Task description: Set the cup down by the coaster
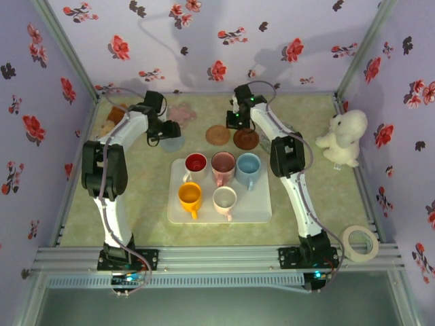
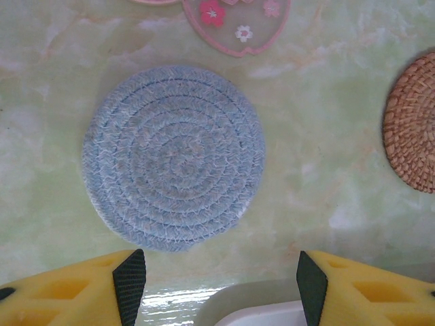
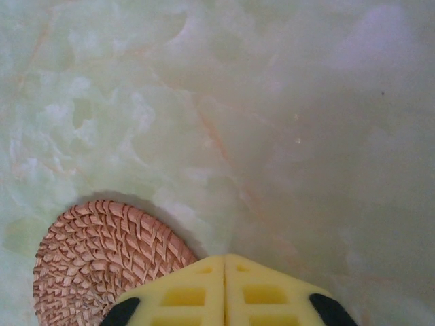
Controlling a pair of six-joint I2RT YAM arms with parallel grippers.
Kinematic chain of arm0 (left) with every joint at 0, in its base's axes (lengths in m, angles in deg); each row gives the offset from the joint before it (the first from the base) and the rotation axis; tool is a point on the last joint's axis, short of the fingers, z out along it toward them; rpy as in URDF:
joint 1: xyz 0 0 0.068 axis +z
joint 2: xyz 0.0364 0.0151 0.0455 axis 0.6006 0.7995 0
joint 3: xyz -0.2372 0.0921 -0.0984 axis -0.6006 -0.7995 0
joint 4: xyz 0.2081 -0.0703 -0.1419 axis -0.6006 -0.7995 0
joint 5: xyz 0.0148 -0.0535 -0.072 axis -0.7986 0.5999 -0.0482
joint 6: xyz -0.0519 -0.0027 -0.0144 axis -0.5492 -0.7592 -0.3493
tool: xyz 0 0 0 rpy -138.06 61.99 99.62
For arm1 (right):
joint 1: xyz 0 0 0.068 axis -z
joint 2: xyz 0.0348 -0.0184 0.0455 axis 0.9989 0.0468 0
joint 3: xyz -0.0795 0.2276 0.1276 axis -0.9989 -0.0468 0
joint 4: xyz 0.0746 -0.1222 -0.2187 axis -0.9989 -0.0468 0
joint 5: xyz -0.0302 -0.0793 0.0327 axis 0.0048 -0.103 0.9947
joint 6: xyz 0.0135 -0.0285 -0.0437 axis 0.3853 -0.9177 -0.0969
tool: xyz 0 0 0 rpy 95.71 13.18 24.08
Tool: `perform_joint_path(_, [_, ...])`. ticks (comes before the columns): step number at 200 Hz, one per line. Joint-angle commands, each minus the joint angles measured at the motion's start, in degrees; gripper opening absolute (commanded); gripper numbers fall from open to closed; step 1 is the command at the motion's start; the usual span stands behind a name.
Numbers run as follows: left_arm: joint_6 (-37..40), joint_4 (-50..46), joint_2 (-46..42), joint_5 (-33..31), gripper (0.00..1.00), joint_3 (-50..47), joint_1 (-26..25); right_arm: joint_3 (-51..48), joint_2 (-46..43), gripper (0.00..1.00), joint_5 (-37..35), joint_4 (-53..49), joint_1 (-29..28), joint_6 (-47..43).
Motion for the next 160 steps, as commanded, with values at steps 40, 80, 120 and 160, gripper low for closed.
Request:
perform_joint_path(40, [3.99,2.22,0.07,3.37,0.64,2.61,-1.94,-11.08,-16.22,0.52,-9.12,4.44,0.16,-0.32])
perform_joint_path(80, [3.98,1.16,2.61,2.93,0.61,5.47,-2.26,-26.51,-27.00,0.99,-16.22,9.34,0.23,1.39])
perform_joint_path(120, [4.38,3.48,5.23,5.93,0.35,6.22,-2.84,-46.50,-39.56,0.99,-20.87,17.28,0.53,5.78])
perform_joint_path(160, [5.27,3.90,9.94,8.55,0.04,9.28,-3.17,-63.09,-50.86,0.99,-26.87,20.77,0.60,10.23])
